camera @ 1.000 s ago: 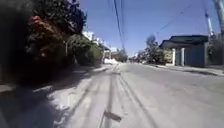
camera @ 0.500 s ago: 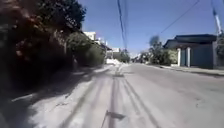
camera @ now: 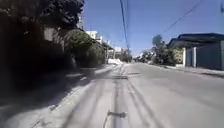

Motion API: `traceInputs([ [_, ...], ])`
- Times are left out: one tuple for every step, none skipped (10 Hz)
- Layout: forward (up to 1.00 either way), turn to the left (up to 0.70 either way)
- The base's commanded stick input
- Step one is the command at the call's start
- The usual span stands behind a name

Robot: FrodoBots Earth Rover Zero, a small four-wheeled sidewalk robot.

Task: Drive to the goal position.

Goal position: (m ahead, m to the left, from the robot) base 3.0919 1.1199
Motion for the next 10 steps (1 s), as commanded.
traceInputs([
  [1.0,-0.28],
  [1.0,-0.33],
  [1.0,-0.37],
  [1.0,-0.13],
  [1.0,-0.01],
  [1.0,0.0],
  [1.0,0.0],
  [1.0,0.0],
  [1.0,0.0],
  [1.0,0.0],
])
